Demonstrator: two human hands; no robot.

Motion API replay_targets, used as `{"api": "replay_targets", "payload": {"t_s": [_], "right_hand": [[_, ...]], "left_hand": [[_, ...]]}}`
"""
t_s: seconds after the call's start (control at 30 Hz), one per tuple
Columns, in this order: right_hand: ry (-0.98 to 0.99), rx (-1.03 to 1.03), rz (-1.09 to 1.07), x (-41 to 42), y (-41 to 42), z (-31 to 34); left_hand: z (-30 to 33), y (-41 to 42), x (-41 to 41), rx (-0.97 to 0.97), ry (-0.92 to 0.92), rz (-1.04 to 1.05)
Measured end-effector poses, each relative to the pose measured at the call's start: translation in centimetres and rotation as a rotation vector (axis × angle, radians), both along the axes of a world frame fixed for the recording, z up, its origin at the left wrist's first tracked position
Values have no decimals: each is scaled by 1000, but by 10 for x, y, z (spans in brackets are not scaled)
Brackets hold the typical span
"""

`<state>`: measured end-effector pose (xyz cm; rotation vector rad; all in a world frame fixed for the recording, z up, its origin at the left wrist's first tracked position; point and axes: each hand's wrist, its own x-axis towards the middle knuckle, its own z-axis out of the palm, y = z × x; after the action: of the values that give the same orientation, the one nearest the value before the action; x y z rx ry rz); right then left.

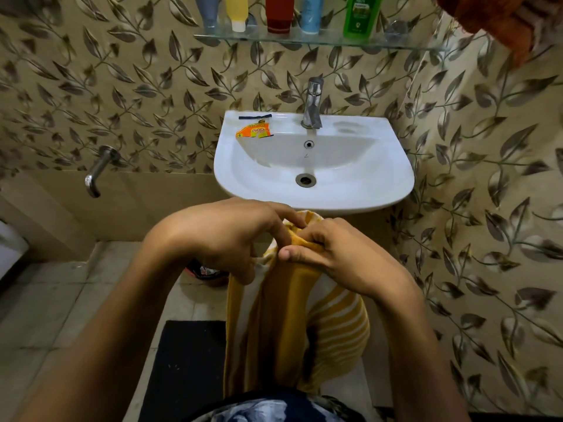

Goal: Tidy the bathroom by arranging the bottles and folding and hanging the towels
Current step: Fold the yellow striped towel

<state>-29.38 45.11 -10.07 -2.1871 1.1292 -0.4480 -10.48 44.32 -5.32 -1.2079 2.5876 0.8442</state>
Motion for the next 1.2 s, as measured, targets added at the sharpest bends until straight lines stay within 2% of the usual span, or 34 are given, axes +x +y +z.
{"api": "replay_targets", "payload": {"t_s": [0.1,0.27,0.4,0.6,0.7,0.8,0.97,1.1,1.2], "right_hand": [[-5,43,-26,-5,1,-2],[-14,97,35,-3,3,-6],[-40,220,64,-5,3,-8],[41,421,18,-28,1,-17],[15,368,-38,-29,4,-12],[70,229,-57,-22,5,-9],[107,116,-19,-10,7,-8],[38,67,-11,-1,10,-5],[-17,42,-12,-1,11,-2]], "left_hand": [[-1,3,-4,-68,-21,-15],[4,3,-3,-23,-40,53],[11,0,5,-44,-76,115],[21,-10,38,-151,-36,342],[20,-17,52,-215,-43,453],[9,-20,53,-260,-116,485],[-7,-13,45,-153,-100,346],[-21,-13,32,80,-37,167],[-40,-20,22,226,80,52]]}}
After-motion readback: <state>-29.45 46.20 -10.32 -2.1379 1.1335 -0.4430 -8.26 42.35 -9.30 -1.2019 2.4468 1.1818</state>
